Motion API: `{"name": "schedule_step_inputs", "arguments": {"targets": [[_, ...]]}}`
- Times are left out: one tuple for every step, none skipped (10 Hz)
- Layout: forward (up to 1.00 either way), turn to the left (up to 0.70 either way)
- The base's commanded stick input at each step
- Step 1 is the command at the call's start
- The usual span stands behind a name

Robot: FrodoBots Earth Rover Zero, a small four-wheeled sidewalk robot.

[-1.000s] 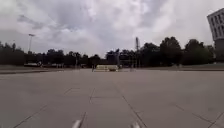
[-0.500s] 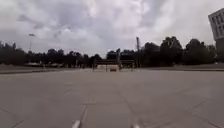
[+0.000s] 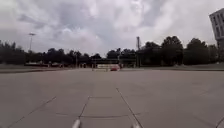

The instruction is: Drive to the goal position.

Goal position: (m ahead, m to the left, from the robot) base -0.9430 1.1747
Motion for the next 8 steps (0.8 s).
{"name": "schedule_step_inputs", "arguments": {"targets": [[0.85, 0.00], [0.85, 0.00], [0.85, 0.00], [0.85, 0.00], [0.85, 0.00], [0.85, 0.00], [0.85, 0.00], [0.85, 0.00]]}}
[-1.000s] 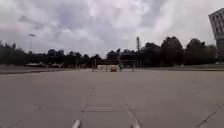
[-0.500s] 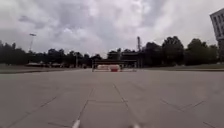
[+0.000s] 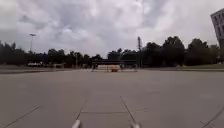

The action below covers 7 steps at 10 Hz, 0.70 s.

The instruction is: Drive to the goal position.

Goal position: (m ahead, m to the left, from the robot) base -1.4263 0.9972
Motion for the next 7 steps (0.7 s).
{"name": "schedule_step_inputs", "arguments": {"targets": [[0.85, 0.00], [0.85, 0.00], [0.85, -0.13], [0.85, -0.29], [0.85, -0.19], [0.85, 0.00], [0.85, 0.00]]}}
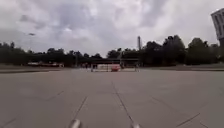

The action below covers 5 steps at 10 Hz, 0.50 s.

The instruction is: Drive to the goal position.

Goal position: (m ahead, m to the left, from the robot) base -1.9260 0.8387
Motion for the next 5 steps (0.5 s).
{"name": "schedule_step_inputs", "arguments": {"targets": [[0.85, 0.00], [0.85, 0.00], [0.85, 0.00], [0.85, 0.00], [0.85, 0.00]]}}
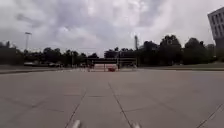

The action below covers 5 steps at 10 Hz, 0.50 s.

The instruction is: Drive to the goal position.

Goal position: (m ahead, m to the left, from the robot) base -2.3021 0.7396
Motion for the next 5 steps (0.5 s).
{"name": "schedule_step_inputs", "arguments": {"targets": [[0.85, 0.00], [0.85, 0.00], [0.85, 0.00], [0.85, 0.00], [0.85, 0.00]]}}
